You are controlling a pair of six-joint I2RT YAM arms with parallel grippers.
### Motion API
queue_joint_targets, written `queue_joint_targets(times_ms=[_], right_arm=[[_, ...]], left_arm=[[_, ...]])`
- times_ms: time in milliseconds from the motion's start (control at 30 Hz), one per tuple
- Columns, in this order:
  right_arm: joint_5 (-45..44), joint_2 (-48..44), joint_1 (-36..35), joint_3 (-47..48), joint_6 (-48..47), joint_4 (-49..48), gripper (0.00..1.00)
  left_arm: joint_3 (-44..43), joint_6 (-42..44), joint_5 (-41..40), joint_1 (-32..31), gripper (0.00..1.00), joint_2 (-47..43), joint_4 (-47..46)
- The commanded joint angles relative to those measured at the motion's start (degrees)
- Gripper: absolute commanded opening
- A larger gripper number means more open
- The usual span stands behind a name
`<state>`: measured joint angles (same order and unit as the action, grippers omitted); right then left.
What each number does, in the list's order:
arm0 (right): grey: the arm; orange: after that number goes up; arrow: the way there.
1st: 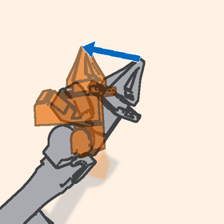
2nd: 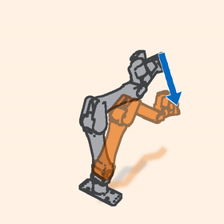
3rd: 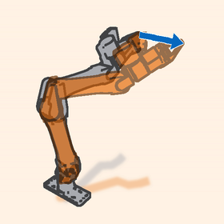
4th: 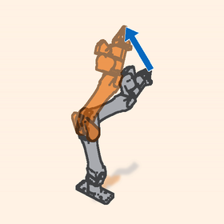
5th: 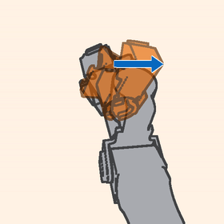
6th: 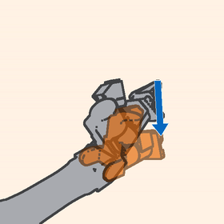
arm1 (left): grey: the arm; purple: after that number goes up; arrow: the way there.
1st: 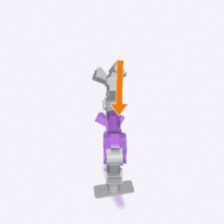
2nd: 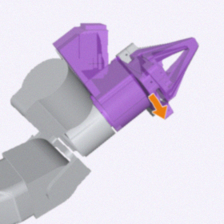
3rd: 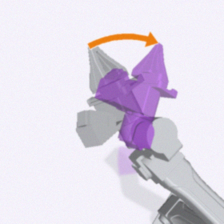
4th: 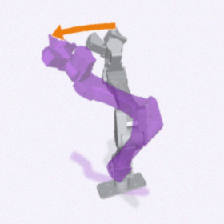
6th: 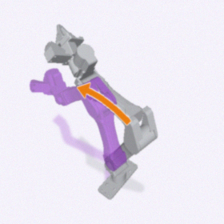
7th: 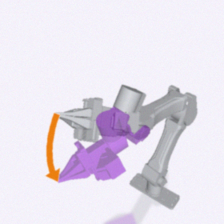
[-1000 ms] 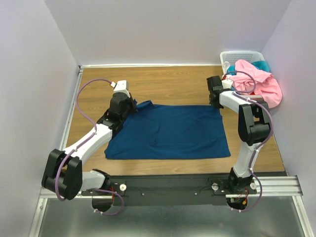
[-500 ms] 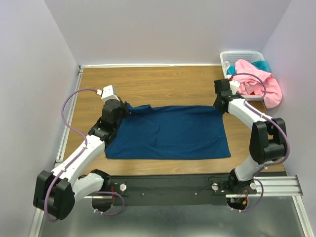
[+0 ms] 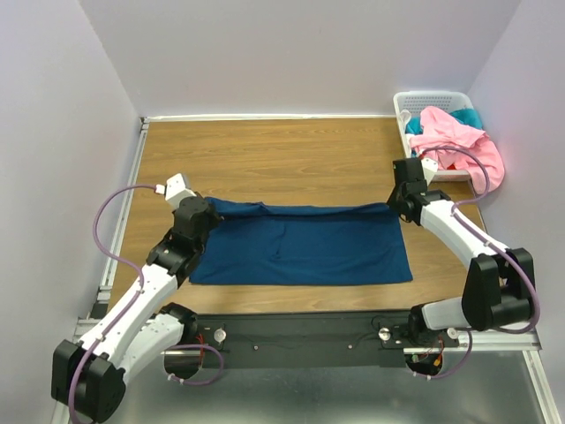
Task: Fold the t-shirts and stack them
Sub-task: Fold the tshirt
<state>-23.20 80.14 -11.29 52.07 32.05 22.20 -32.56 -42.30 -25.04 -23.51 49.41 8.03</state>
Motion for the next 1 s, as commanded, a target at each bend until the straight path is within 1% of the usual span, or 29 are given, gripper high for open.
queue_joint_targets(times_ms=[0,233,467,700,767,833,967], right_arm=[[2.55,-2.87,-0.22,-2.68,0.47,-0.05,0.01],[5.44,-6.3,-0.14,-5.31,0.73,0.3,0.01],[7.73,-10.43,-0.22,-7.24,1.26,1.27,0.01],[3.7,-14.74,-0.14,-8.56,1.43,5.39,0.01],[2.37,-14.84,-0.14,-9.09,1.7,5.84,0.01],[2.2,-14.92,-0.14,-9.62,2.13,6.28,0.01],[0.27,-16.24,-0.14,-10.59,2.49,7.07,0.01]], left_arm=[[1.27,-4.45,-5.11,-0.31,0.0,-4.75,3.48],[2.23,-6.82,-7.39,-0.31,0.0,-10.11,6.91],[3.29,-7.62,-5.2,-0.31,0.0,-13.19,7.61],[3.64,-10.34,-6.07,-0.31,0.0,-14.25,9.98],[4.08,-12.45,-6.25,-0.31,0.0,-14.34,11.12],[4.34,-15.07,-6.69,-0.31,0.0,-14.51,12.97],[4.34,-17.63,-8.1,-0.31,0.0,-15.39,17.09]])
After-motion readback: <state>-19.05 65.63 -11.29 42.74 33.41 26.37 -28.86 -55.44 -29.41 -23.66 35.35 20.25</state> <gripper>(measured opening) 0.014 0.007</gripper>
